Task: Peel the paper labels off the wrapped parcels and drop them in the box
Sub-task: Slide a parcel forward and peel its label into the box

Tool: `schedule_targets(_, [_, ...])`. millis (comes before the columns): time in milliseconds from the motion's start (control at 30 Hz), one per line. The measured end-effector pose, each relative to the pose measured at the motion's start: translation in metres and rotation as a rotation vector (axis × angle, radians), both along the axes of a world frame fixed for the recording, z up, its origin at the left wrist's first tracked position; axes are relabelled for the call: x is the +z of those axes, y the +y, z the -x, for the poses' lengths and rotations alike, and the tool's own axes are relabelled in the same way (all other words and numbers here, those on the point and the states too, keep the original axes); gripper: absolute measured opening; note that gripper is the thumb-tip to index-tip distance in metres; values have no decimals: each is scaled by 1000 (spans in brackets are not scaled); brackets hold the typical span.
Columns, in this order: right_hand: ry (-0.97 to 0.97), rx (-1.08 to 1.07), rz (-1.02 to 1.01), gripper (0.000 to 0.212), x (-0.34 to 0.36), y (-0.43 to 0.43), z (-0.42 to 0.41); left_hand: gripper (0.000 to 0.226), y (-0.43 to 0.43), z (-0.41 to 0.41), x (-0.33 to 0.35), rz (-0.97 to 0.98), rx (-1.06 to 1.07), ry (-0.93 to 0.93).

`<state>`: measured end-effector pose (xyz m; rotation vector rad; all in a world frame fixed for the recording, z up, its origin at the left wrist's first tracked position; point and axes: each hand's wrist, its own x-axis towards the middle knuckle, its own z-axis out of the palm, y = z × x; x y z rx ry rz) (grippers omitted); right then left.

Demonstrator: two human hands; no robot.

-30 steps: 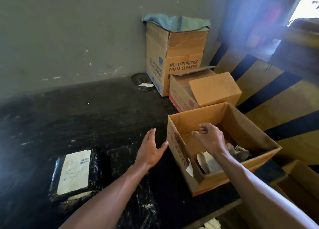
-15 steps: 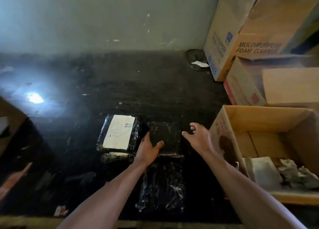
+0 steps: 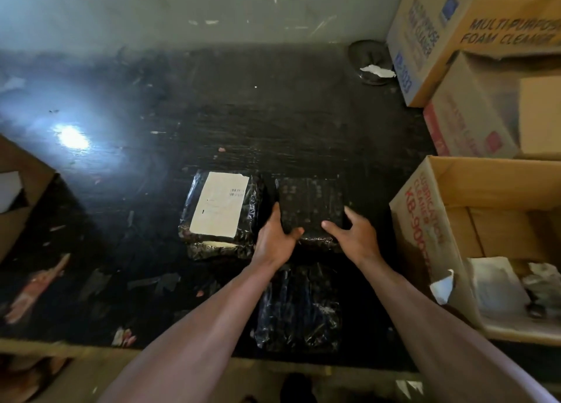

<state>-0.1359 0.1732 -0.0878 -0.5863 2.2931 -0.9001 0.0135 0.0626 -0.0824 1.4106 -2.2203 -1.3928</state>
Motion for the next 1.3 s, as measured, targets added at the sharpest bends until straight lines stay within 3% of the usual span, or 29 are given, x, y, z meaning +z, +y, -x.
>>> schedule_targets(133, [49, -30, 37, 88, 31, 17, -10, 84, 12, -10, 21, -2, -21, 41])
schedule_targets(333, [115, -41, 65, 90, 58, 60, -63, 82, 46, -63, 42, 18, -21, 115])
schedule_targets(600, [83, -68, 112, 88, 55, 117, -144, 81, 99, -141, 46, -34, -43, 125])
schedule_targets(833, [60, -81, 105, 83, 42, 137, -164, 81, 121, -165, 45, -58, -93, 156])
schedule_targets(933, [51, -70, 76, 76, 44, 135, -157, 77, 117, -164, 47, -27, -102, 125])
schedule_targets(1067, [202, -91, 35, 62, 52, 115, -133, 71, 91, -156, 47, 53, -46, 90])
schedule_targets(1300, [328, 44, 128, 59, 82, 16, -88, 70, 10, -137, 72, 153, 92, 125])
